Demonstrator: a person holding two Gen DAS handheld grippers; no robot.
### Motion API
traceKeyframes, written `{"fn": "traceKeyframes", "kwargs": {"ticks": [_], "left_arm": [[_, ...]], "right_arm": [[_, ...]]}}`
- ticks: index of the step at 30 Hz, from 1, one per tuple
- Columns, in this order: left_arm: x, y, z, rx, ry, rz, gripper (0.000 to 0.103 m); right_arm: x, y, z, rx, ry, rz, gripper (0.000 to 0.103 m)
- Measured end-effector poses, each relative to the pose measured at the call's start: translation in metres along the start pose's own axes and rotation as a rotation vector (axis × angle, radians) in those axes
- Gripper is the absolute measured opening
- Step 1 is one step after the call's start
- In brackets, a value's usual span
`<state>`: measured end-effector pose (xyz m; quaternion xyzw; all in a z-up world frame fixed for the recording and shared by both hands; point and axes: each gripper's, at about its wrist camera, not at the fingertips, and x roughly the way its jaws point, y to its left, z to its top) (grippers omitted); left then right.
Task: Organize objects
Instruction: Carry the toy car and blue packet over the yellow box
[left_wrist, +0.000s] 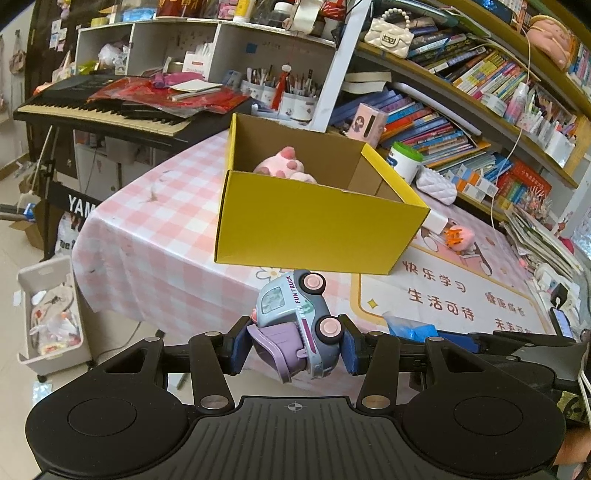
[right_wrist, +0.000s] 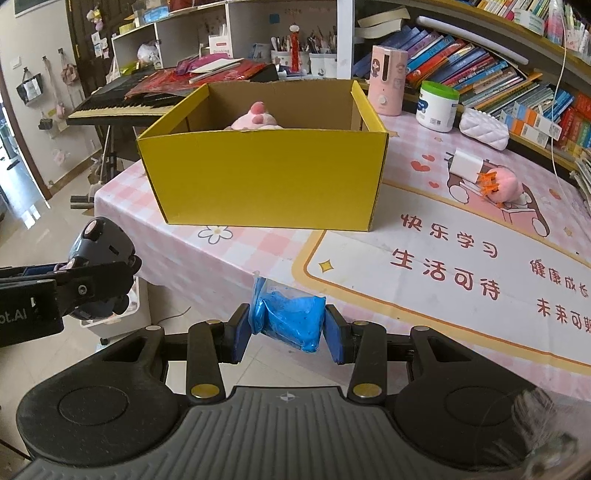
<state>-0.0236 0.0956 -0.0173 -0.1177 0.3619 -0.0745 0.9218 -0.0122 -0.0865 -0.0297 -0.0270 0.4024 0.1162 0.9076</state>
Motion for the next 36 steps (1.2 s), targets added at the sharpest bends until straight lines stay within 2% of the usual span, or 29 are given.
{"fn": "traceKeyframes", "kwargs": {"ticks": [7,14,20,27,36], "left_arm": [[0.002,-0.004,0.012,0.006,-0.038,0.002,0.047],[-0.002,-0.011,0.041,0.034,-0.166,0.001,0.047],[0.005,-0.019,0.064,0.059,-0.232,0.017,0.047],[0.025,-0.020,0.086,0.033,-0.258,0.047,0.047],[0.057,-0.029,0.106,0.025,-0.257,0.081,0.047]], "right_arm": [[0.003,-0.002,0.008,-0.016,-0.018,0.006,0.039],[-0.008,-0.009,0.037,-0.029,-0.169,-0.004,0.039],[-0.007,-0.019,0.078,-0.038,-0.262,0.000,0.039],[0.011,-0.027,0.119,-0.070,-0.285,0.037,0.039],[0.042,-0.038,0.148,-0.126,-0.257,0.056,0.039]]}}
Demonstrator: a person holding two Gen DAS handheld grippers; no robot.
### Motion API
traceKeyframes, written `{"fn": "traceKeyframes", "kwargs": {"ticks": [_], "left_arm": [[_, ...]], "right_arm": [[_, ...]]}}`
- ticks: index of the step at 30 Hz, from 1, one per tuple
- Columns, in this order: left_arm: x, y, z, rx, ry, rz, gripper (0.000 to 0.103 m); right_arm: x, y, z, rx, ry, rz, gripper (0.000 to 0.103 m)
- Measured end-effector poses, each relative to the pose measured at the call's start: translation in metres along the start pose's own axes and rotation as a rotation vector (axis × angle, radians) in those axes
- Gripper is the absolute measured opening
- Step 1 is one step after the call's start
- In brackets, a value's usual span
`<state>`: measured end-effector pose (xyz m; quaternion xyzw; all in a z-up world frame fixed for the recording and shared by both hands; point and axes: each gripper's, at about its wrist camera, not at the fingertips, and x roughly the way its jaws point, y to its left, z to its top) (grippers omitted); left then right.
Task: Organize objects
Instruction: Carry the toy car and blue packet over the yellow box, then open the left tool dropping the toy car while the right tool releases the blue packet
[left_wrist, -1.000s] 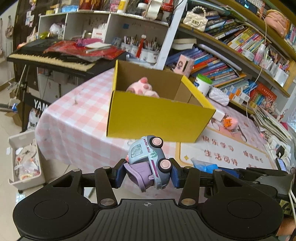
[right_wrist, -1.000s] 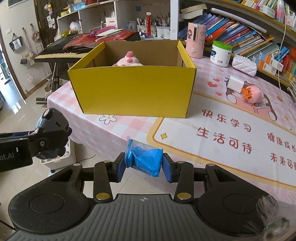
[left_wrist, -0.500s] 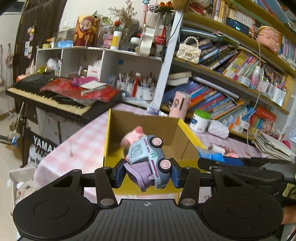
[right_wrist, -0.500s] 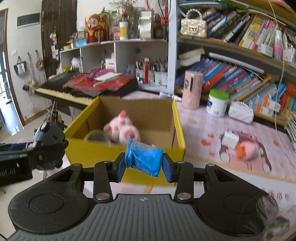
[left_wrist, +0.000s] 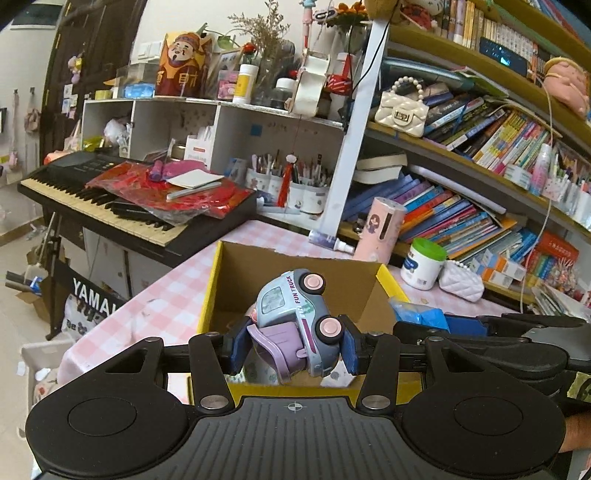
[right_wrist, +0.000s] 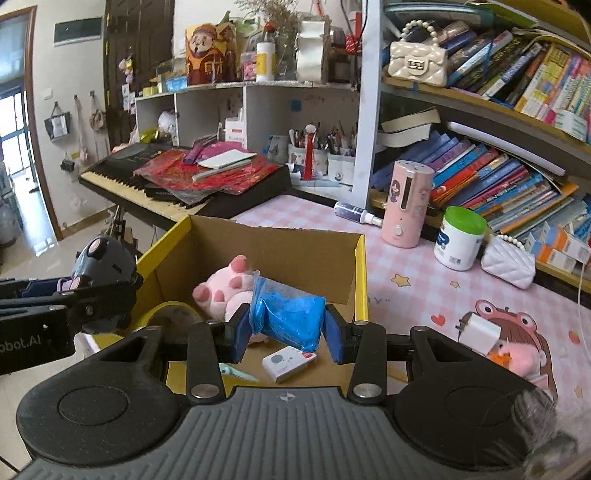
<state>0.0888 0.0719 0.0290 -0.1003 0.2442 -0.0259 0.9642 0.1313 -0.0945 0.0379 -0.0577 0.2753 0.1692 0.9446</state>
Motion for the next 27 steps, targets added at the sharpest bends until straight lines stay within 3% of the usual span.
{"fn": "traceKeyframes", "kwargs": {"ticks": [18,27], "left_arm": [[0.061,-0.007,-0.008,0.045,0.123,0.118,0.046],[0.075,-0.016,-0.008,0.106,0.138,0.133,0.046]], "right_arm": [[0.080,-0.011,-0.007,-0.110,0.176,0.104,0.039],[0.098,-0.012,-0.001,-0.165,0.195,0.118,0.039]]}}
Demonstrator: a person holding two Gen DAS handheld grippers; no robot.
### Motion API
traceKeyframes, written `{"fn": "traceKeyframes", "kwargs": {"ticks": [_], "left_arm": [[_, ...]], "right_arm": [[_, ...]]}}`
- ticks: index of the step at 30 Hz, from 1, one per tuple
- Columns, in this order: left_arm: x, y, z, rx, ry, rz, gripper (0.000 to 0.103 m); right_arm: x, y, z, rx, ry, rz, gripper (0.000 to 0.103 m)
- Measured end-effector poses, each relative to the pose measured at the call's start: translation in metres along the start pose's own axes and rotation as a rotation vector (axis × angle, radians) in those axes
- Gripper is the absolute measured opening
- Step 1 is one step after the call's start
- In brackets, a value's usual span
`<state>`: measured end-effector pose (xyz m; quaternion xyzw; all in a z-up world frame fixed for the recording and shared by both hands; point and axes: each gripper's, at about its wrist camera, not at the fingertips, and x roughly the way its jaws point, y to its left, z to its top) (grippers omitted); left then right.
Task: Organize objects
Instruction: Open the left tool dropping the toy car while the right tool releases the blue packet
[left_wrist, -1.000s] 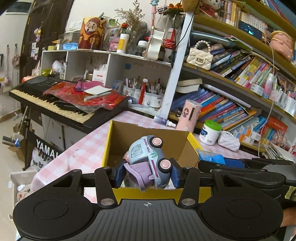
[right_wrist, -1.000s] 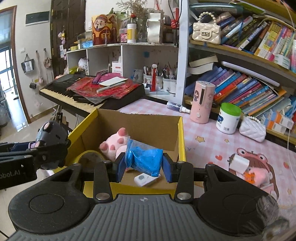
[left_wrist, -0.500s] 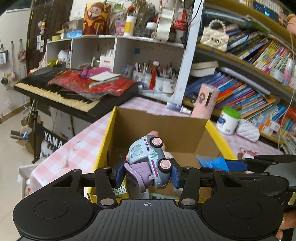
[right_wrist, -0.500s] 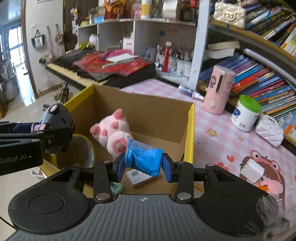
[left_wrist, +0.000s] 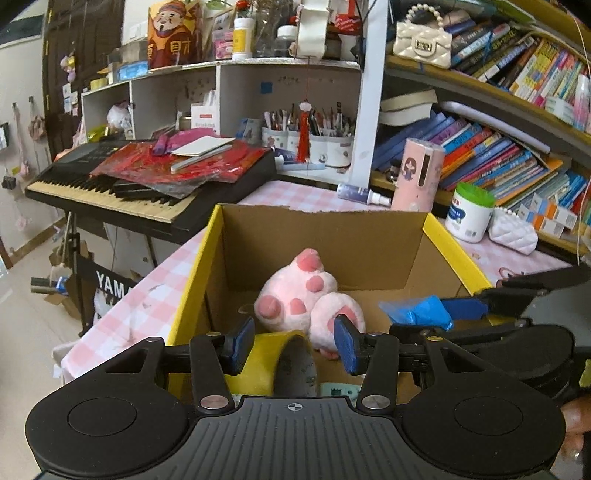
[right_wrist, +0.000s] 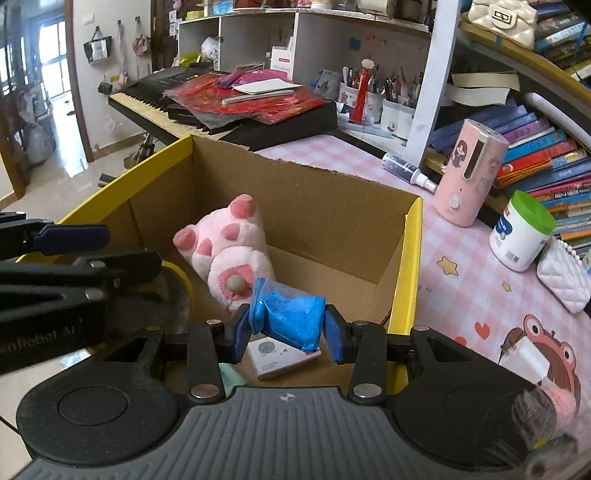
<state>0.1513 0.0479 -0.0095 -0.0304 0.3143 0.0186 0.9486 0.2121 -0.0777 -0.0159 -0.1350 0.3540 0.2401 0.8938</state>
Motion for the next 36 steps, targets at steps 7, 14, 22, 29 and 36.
{"fn": "traceKeyframes", "kwargs": {"ticks": [7,14,22,29,36], "left_arm": [[0.002,0.000,0.000,-0.002,-0.006,0.020,0.047],[-0.008,0.003,0.002,-0.026,-0.053,0.038,0.054],[-0.024,0.007,0.004,-0.050,-0.106,0.049,0.076],[-0.044,0.013,0.004,-0.083,-0.165,0.078,0.085],[-0.057,0.022,-0.009,-0.111,-0.144,0.089,0.086]], "right_arm": [[0.005,0.002,0.001,-0.057,0.002,-0.017,0.039],[0.010,0.005,0.000,-0.101,-0.002,-0.039,0.040],[0.005,0.007,0.001,-0.078,-0.018,-0.047,0.052],[-0.023,0.015,0.001,-0.047,-0.126,-0.082,0.069],[-0.049,0.024,-0.009,0.010,-0.183,-0.112,0.077]]}}
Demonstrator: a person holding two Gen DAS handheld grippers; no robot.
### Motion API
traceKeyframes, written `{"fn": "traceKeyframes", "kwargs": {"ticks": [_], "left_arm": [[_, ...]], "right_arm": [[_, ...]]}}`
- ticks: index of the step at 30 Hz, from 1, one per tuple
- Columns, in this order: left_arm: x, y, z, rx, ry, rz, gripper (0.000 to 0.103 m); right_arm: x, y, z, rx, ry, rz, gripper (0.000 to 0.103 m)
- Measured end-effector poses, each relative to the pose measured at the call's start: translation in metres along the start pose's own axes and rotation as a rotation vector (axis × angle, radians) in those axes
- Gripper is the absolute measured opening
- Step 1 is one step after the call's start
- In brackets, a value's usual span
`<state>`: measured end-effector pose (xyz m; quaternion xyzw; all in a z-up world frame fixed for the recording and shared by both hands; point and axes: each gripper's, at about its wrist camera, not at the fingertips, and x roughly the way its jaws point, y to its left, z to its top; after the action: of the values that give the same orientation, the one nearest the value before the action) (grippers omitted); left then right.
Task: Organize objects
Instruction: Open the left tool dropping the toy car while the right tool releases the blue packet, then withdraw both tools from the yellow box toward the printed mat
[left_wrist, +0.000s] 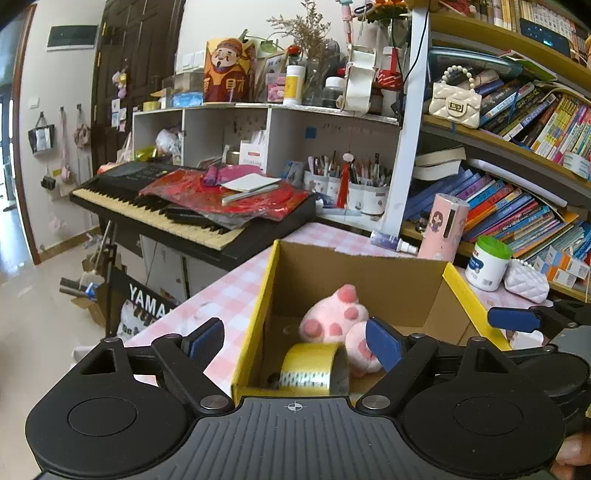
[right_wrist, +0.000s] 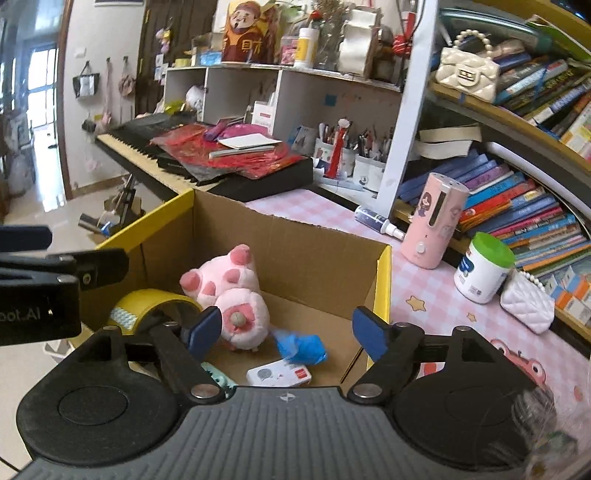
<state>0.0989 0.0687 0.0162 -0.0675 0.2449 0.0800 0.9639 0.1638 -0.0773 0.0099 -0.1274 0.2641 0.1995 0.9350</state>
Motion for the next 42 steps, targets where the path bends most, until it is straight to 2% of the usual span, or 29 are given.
{"fn": "traceKeyframes", "kwargs": {"ticks": [11,20,36,42], "left_arm": [[-0.027,0.017,-0.015,0.005,0.006,-0.014,0.089],[-0.051,0.039,-0.030,-0.001,0.022,-0.016,0.089],[-0.079,0.066,-0.057,0.001,0.111,0.001,0.090],[-0.090,0.070,-0.069,0.033,0.147,-0.006,0.090]], "right_arm": [[-0.031,0.022,-0.013,0.030,-0.011,-0.062,0.083],[-0.052,0.047,-0.028,0.061,0.027,-0.084,0.086],[-0.090,0.073,-0.063,0.139,0.100,-0.164,0.089],[-0.100,0.082,-0.074,0.155,0.115,-0.177,0.091]]}}
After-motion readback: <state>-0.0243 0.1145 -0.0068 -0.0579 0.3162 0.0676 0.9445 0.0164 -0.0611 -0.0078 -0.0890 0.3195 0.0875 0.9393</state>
